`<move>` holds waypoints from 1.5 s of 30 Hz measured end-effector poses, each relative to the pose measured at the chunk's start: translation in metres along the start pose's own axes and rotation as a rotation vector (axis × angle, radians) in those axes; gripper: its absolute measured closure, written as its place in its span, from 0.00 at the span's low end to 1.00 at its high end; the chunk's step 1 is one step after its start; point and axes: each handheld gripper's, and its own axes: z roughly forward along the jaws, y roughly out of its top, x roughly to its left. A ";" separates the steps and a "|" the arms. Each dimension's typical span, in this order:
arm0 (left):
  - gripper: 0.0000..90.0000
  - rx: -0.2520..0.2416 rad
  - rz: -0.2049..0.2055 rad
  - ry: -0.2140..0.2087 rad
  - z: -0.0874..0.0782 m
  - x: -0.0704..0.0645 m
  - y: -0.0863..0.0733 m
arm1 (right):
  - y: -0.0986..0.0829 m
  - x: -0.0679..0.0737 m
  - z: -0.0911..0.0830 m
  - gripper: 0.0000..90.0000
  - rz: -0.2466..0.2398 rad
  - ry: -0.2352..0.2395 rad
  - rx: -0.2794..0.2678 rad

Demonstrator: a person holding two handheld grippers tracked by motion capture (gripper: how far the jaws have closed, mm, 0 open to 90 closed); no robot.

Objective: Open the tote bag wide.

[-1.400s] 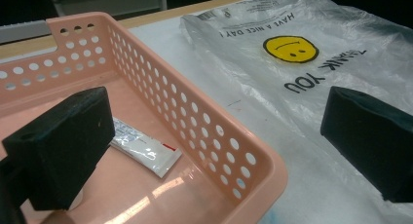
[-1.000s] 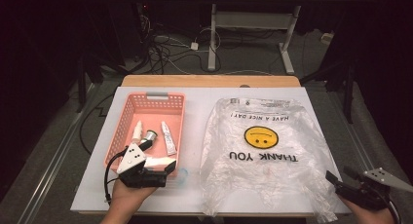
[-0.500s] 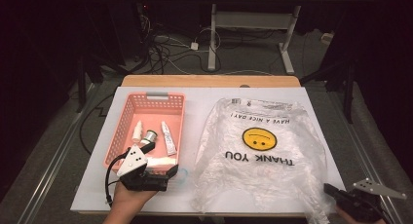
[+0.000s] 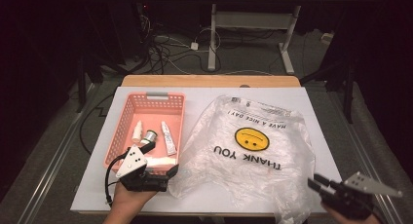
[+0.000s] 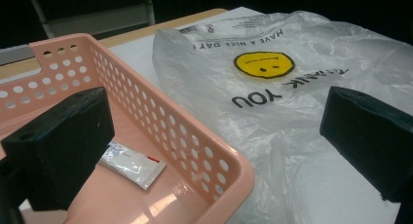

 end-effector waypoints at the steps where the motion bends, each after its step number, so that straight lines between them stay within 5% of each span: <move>1: 0.00 0.000 -0.002 0.000 0.000 0.000 0.000 | 0.012 -0.007 0.002 0.73 -0.008 -0.018 -0.024; 6: 0.00 0.001 0.007 0.003 0.000 -0.001 0.000 | 0.064 -0.048 0.047 0.72 0.012 -0.084 -0.075; 12: 0.00 -0.004 0.000 0.000 -0.001 -0.001 0.000 | 0.096 -0.097 0.116 0.66 0.092 -0.156 -0.022; 17: 0.00 -0.006 0.009 -0.009 -0.002 -0.003 0.001 | 0.107 -0.133 0.159 0.59 0.150 -0.191 0.049; 22: 0.00 -0.014 0.021 -0.014 -0.003 -0.005 0.003 | 0.101 -0.147 0.183 0.59 0.186 -0.172 0.130; 27: 0.00 -0.016 0.020 -0.016 -0.004 -0.005 0.002 | 0.096 -0.148 0.191 0.81 0.182 -0.104 0.170; 30: 0.00 -0.024 0.022 -0.017 -0.006 -0.006 0.003 | 0.097 -0.143 0.192 1.00 0.156 -0.114 0.169; 38: 0.00 -0.022 0.028 -0.022 -0.005 -0.007 0.004 | 0.097 -0.153 0.174 1.00 0.173 -0.210 0.122; 45: 0.00 -0.020 0.032 -0.029 -0.003 -0.006 0.005 | 0.075 -0.170 0.130 1.00 0.223 -0.302 0.060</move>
